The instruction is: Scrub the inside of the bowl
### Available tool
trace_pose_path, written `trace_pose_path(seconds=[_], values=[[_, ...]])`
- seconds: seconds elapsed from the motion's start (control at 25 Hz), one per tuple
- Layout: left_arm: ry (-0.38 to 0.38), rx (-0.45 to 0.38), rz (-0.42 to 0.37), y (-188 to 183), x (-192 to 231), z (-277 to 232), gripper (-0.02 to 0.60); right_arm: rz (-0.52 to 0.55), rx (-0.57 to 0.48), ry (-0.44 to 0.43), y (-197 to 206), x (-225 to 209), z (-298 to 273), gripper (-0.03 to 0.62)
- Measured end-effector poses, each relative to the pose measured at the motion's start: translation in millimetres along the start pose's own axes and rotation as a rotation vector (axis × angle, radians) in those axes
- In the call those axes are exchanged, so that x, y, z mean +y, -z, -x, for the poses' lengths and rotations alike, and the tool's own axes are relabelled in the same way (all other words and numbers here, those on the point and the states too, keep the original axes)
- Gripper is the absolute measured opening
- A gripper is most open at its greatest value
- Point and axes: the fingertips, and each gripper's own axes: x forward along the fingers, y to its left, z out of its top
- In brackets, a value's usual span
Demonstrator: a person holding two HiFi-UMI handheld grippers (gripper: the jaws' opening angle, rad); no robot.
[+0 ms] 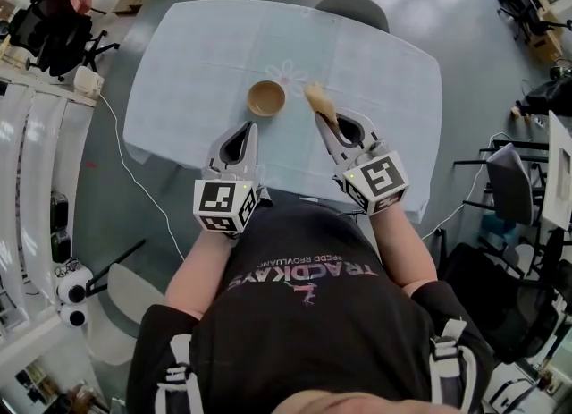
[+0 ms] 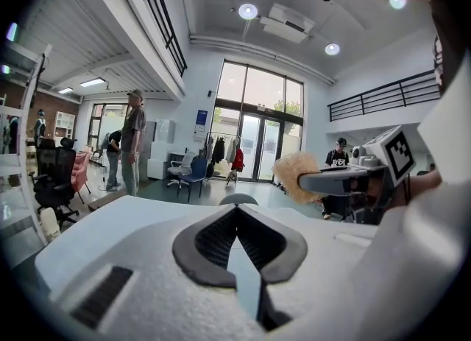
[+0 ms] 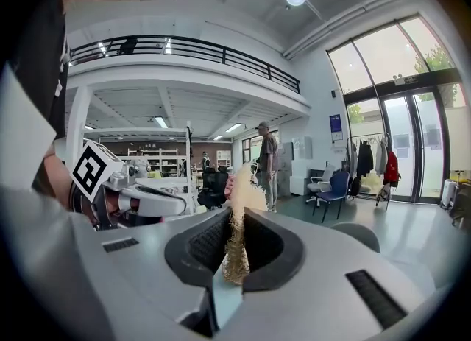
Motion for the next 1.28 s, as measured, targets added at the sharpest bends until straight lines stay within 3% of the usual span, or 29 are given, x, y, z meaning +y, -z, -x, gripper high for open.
trace_pose_path(seconds=[1.28], values=[[0.03, 0.033, 0.004, 1.8, -0.4, -7.1, 0.015, -0.006, 0.035, -0.019, 1.0, 3.2, -6.2, 0.032]])
